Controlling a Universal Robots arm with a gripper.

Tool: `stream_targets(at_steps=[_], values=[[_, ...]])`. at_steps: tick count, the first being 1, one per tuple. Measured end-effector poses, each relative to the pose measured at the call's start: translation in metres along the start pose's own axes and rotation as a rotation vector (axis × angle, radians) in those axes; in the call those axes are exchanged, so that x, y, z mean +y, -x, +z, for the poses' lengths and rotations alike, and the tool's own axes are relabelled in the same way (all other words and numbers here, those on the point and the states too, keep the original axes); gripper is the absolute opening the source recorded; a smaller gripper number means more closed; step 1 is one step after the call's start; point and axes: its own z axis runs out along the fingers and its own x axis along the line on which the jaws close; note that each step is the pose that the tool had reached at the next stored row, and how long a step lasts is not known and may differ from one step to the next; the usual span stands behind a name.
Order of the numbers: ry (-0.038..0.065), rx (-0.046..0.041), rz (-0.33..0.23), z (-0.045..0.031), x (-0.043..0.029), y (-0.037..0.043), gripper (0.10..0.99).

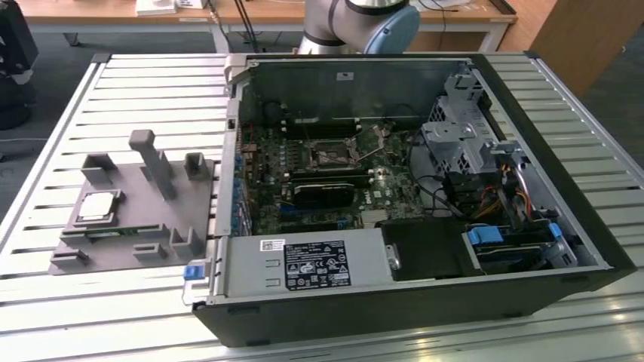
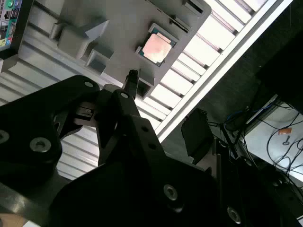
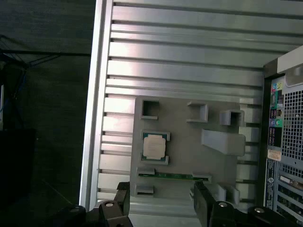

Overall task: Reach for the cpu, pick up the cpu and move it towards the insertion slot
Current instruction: 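Pick up the cpu and move it towards the insertion slot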

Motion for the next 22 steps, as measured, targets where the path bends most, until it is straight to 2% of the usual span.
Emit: stream_targets(at_steps=[2,3,6,8,10,17,18,19,20,22], values=[[0.0,0.0,0.0,0.0003,0.0001,0.0003,0.647],[-0.001,-0.0007,0.008,0.0102,0.0026,0.0055,0.647],[-0.004,-0.0028,0.026,0.0341,0.0087,0.0182,0.647],[-0.005,-0.0038,0.034,0.0443,0.0113,0.0237,0.647],[-0.005,-0.0041,0.036,0.0466,0.0118,0.0248,0.647],[-0.005,-0.0039,0.036,0.0466,0.0118,0.0248,0.647],[-0.005,-0.0039,0.036,0.0466,0.0118,0.0248,0.392],[-0.005,-0.0039,0.036,0.0466,0.0119,0.0248,0.333],[-0.005,-0.0039,0.036,0.0466,0.0119,0.0248,0.333],[-0.005,-0.004,0.036,0.0466,0.0118,0.0248,0.216]])
